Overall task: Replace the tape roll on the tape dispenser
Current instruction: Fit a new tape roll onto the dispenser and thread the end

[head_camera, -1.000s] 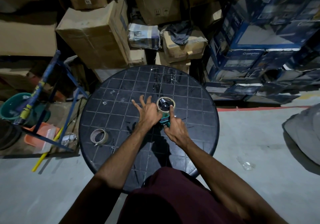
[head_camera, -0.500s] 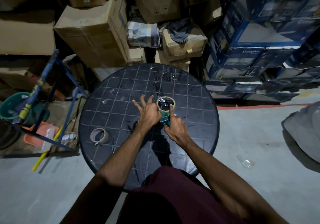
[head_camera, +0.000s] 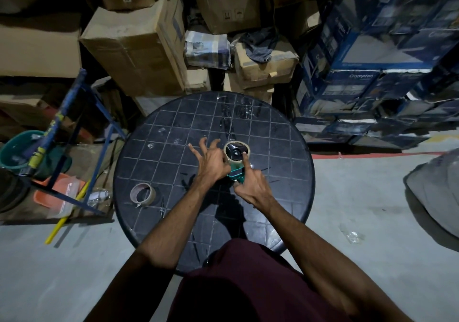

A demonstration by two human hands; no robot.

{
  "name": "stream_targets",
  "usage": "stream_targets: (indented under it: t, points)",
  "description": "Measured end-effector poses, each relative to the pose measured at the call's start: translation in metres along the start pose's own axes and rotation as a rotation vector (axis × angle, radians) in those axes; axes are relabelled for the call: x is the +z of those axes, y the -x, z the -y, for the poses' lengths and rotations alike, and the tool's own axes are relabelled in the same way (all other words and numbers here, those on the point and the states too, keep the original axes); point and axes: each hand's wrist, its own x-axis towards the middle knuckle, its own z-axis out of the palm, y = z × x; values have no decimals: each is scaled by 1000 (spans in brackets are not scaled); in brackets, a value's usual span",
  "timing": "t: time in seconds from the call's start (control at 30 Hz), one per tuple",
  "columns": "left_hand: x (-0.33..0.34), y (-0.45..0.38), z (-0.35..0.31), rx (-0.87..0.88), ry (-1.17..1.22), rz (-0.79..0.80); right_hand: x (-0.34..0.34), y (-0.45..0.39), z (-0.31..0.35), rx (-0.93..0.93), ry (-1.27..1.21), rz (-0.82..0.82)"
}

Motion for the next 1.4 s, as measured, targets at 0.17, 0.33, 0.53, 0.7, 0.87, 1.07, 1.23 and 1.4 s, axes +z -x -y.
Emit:
stream_targets:
  t: [0.17, 0.33, 0.53, 0.7, 0.87, 1.07, 1.23, 1.4]
  points:
    - [-1, 2, 5, -41, 49, -1, -1, 0, -1, -50, -48, 38]
    - [3, 7, 11, -76, 84, 18, 4, -2, 1, -43, 13, 26]
    - [14, 10, 10, -78, 139, 44, 4, 2, 12, -51, 234, 128]
    - [25, 18, 9, -133, 265, -22, 3, 5, 21, -87, 329, 134]
    - [32, 25, 16, -171, 326, -139, 8, 6, 26, -140, 389, 114]
    - [42, 21, 30, -229, 390, -213, 12, 2, 35, -178, 430, 115]
    - [39, 25, 37, -205, 374, -269, 14, -1, 36, -196, 437, 114]
    - [35, 35, 37, -216, 463, -371, 13, -4, 32, -166, 410, 139]
